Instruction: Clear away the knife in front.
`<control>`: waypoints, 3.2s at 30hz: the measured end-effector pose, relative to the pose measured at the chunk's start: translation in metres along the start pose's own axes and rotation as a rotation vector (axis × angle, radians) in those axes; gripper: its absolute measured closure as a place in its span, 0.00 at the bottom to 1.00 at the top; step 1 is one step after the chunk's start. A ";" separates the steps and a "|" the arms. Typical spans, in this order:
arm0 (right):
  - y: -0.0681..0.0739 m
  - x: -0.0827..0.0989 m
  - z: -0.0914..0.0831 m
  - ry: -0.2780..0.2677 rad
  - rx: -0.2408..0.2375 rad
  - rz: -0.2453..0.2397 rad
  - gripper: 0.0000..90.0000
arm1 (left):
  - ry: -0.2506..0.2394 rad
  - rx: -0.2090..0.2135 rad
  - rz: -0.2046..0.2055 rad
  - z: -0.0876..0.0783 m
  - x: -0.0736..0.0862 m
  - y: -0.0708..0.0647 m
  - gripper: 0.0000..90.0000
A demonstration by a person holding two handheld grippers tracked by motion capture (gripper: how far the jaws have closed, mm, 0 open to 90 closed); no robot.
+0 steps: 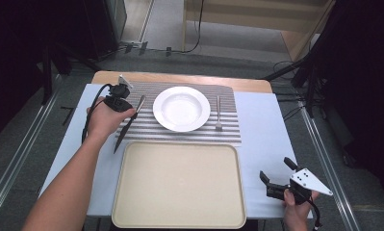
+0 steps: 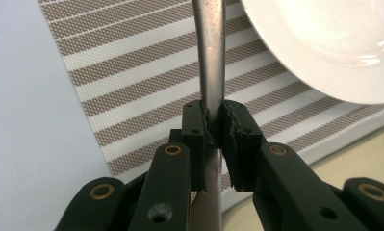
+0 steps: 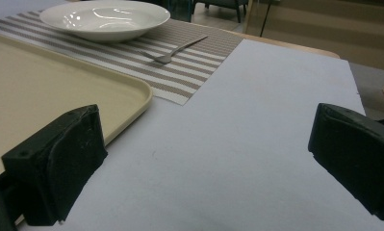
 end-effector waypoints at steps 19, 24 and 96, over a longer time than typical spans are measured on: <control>0.000 0.000 0.000 0.000 -0.001 -0.003 0.00 | 0.012 0.024 0.091 -0.003 0.042 -0.032 0.88; 0.000 0.000 -0.001 -0.001 -0.002 -0.002 0.00 | -0.014 0.033 0.095 -0.008 0.052 -0.038 0.88; 0.002 0.001 0.001 0.010 0.002 -0.026 0.00 | -0.256 0.104 0.165 0.018 0.131 -0.091 1.00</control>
Point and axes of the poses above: each handheld gripper's, and its own axes: z roughly forward along the jaws, x roughly out of its underside, y roughly to its left, the point moved 5 cm from there along z, roughly forward along the jaws, and after that the axes turned 10 degrees about -y, right-handed, at the moved point
